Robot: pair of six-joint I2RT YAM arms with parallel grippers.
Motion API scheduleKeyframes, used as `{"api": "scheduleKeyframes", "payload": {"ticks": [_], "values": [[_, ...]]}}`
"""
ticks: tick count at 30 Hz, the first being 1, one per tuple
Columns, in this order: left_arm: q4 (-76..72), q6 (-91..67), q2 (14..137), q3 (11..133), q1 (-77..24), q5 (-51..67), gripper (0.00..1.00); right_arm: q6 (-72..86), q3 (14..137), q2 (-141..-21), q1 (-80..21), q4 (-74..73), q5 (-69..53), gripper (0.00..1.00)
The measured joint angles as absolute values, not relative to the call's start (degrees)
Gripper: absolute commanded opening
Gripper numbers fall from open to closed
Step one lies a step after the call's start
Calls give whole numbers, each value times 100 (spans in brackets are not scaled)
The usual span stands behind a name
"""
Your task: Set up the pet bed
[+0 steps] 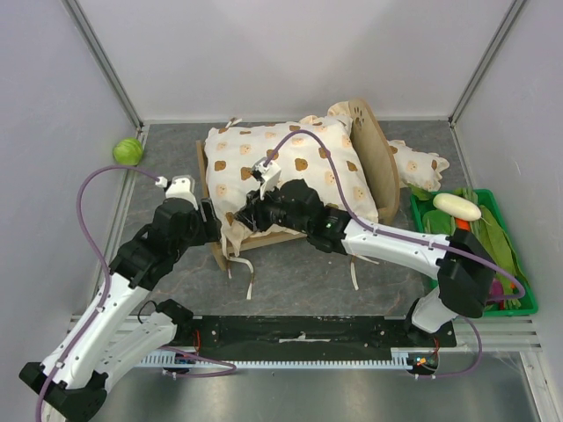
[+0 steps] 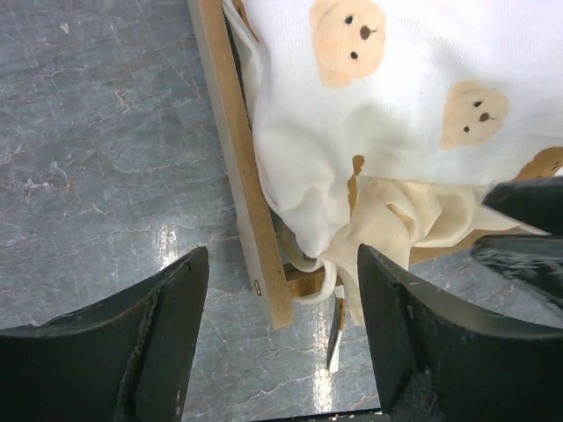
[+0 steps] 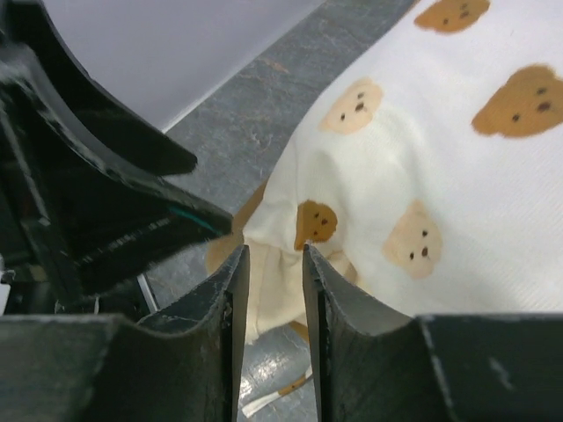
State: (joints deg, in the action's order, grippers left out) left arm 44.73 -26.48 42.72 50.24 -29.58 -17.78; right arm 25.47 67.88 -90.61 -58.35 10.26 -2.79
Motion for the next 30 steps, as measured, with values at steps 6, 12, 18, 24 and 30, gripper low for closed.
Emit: {"api": "scheduleKeyframes", "payload": {"ticks": [6, 12, 18, 24, 30], "values": [[4595, -2733, 4095, 5063, -2932, -1804, 75, 2665, 6377, -9198, -5948, 1072, -381, 32], [4519, -2888, 4084, 4851, -2932, -1651, 75, 2790, 6366, -9714, -6066, 1315, -370, 27], [4233, -2956, 4344, 4438, -2932, -1487, 59, 2845, 6499, -10267, -6064, 1466, -102, 24], [3800, -2978, 5024, 4123, -2709, -1525, 18, 2869, 6827, -10768, -5948, 1664, -38, 23], [3214, -2906, 5406, 4152, -1955, -1347, 2, 2869, 7192, -11124, -5671, 1734, -239, 27]]}}
